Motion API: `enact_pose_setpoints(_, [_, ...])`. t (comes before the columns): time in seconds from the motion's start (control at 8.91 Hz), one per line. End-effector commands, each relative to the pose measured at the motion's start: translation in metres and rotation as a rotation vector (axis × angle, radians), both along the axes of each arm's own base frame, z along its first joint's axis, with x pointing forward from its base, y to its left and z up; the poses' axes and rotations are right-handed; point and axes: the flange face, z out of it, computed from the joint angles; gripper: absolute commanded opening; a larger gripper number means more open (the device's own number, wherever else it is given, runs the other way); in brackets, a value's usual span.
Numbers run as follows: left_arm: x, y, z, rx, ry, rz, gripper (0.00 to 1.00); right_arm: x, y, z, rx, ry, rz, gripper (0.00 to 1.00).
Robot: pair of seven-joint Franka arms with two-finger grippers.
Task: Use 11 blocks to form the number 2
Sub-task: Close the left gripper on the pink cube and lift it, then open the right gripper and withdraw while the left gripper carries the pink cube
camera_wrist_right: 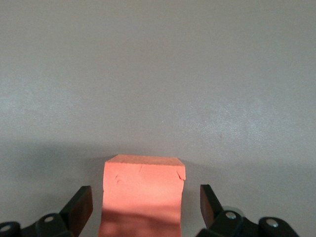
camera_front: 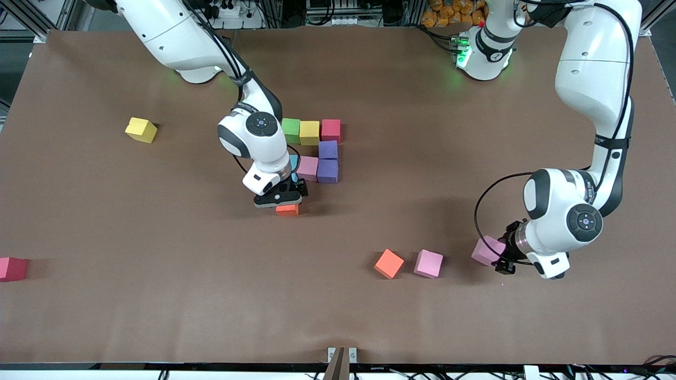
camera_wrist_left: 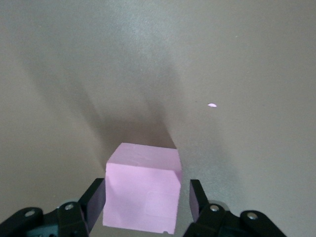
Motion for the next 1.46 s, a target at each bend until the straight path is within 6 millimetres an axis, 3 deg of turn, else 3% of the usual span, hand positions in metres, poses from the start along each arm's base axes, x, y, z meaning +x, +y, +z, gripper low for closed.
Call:
enact_pose_setpoints(0.0, [-0.008, 0.0, -0.011, 0.017, 0.024, -0.013, 0.77, 0.001, 0.002, 0.001, -0.001, -0.019, -0.008, 0.96])
enact_pose_setpoints(0.34, [-0.003, -0.008, -0.026, 0.012, -0.012, -0.001, 0.77, 0.009, 0.004, 0.011, 0.0, -0.033, -0.008, 0.95])
enact_pose_setpoints(0.79, [-0.002, -0.008, -0.035, 0.011, -0.029, 0.002, 0.77, 0.031, 0.008, 0.043, -0.086, -0.03, -0.004, 0.95])
enact_pose_setpoints(0.9, [-0.002, -0.008, -0.035, 0.022, -0.031, -0.018, 0.52, 0.034, 0.007, 0.05, -0.099, -0.032, 0.024, 0.95])
enact_pose_setpoints(1.01, [-0.002, -0.007, -0.033, 0.043, -0.035, -0.047, 0.01, 0.041, 0.004, 0.057, -0.118, -0.028, 0.03, 0.95])
enact_pose_setpoints(1.23, [0.001, -0.008, -0.023, 0.066, -0.048, -0.108, 0.0, 0.054, -0.009, 0.077, -0.162, -0.015, 0.089, 0.95])
enact_pose_setpoints(1.35, [0.005, -0.011, -0.005, 0.061, -0.071, -0.101, 0.0, 0.06, -0.019, 0.086, -0.142, 0.01, 0.104, 0.95])
